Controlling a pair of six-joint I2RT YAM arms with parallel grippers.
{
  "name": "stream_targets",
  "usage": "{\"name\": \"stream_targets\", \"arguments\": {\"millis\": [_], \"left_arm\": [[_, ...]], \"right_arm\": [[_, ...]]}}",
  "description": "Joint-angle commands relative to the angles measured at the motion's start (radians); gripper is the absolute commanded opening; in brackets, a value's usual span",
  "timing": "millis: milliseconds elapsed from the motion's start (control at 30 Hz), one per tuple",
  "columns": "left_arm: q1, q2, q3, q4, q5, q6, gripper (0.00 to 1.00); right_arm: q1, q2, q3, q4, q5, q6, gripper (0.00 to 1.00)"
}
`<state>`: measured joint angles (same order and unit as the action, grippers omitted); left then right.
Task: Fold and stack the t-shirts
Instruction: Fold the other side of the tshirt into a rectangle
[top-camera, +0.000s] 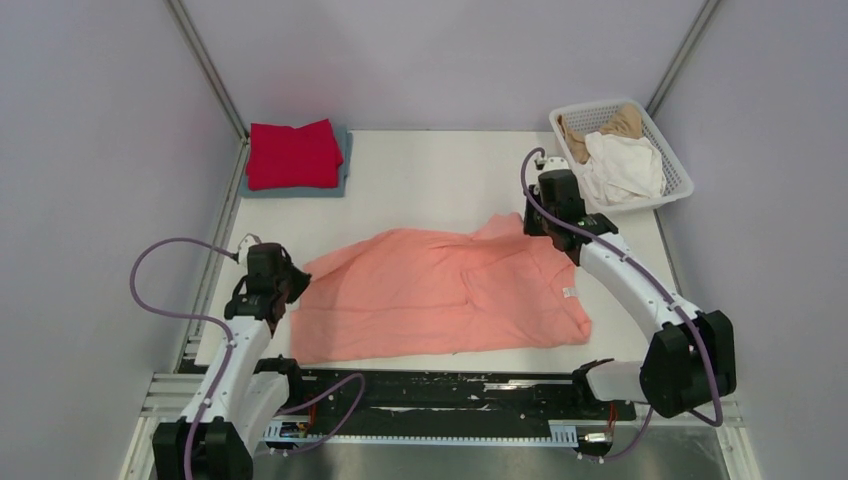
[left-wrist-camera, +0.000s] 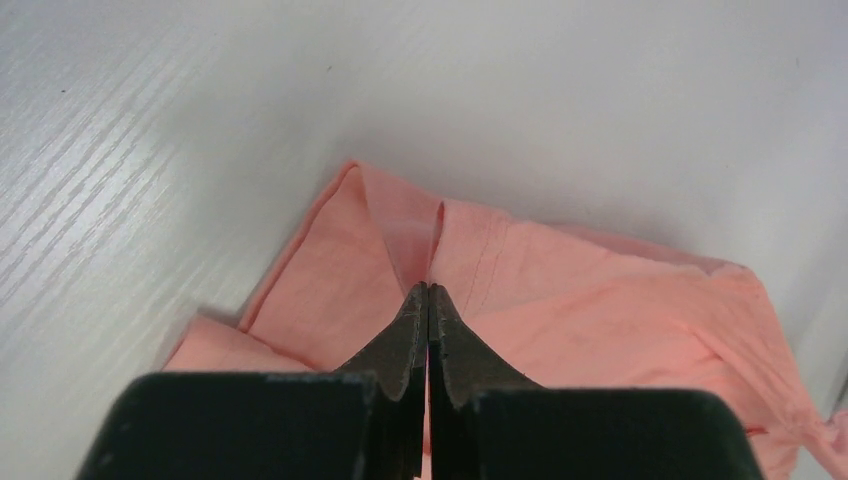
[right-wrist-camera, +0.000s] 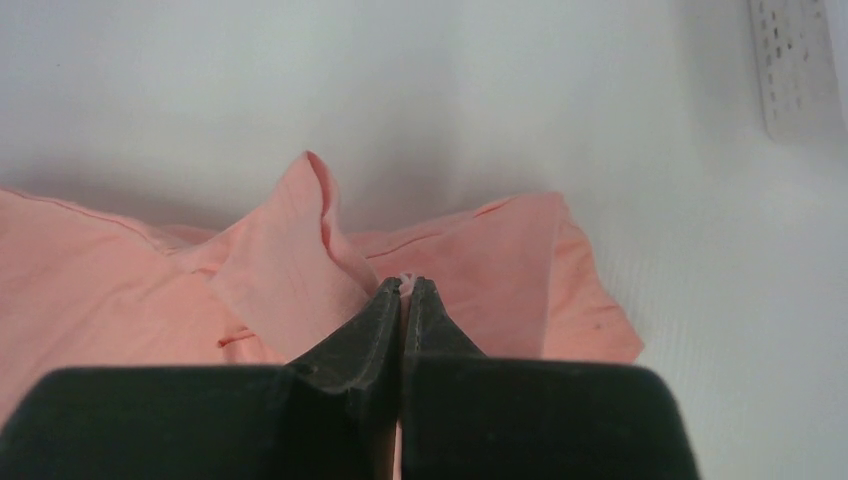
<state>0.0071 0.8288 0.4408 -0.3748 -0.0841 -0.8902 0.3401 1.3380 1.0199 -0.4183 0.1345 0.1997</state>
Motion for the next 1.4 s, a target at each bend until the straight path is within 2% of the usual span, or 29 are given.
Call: {"name": "stream_targets", "arguments": {"millis": [0, 200, 600, 933, 1133, 1200, 1233, 1267, 1300, 1333, 1367], "left_arm": [[-0.002, -0.070, -0.003, -0.059, -0.069, -0.045, 0.00], [-0.004, -0.116, -0.025, -0.103, -0.093, -0.086, 0.00], [-0.003, -0.209, -0.079, -0.161, -0.095, -0.124, 0.00], [-0.003, -0.298, -0.083, -0.223, -0.151, -0.162, 0.00], [-0.004, -0.275, -0.067, -0.257, -0.201, -0.180, 0.00], [-0.004, -0.267, -0.050, -0.304, -0.230, -0.208, 0.00], [-0.004, -0.266, -0.031, -0.328, -0.238, -0.235, 0.05], [-0.003, -0.268, -0.023, -0.368, -0.248, -0.247, 0.30], [-0.003, -0.274, -0.004, -0.387, -0.251, -0.257, 0.49], [-0.003, -0.278, 0.006, -0.421, -0.255, -0.263, 0.84], [-0.003, -0.290, 0.023, -0.440, -0.259, -0.280, 0.92]], "right_arm": [[0.006, -0.059, -0.034, -0.030, 0.066, 0.024, 0.00], [0.006, -0.130, -0.050, -0.076, 0.103, 0.027, 0.00], [0.006, -0.233, -0.113, -0.148, 0.045, 0.053, 0.01], [0.006, -0.307, -0.157, -0.257, 0.061, 0.095, 0.04], [0.006, -0.319, -0.182, -0.339, 0.048, 0.207, 0.17], [0.007, -0.305, -0.178, -0.451, 0.046, 0.283, 0.18], [0.007, -0.302, -0.180, -0.488, 0.040, 0.310, 0.20], [0.008, -0.312, -0.195, -0.549, 0.032, 0.335, 0.21], [0.009, -0.331, -0.219, -0.575, 0.011, 0.338, 0.22], [0.009, -0.360, -0.241, -0.591, -0.004, 0.347, 0.22], [0.009, -0.394, -0.256, -0.597, -0.020, 0.355, 0.28]]}}
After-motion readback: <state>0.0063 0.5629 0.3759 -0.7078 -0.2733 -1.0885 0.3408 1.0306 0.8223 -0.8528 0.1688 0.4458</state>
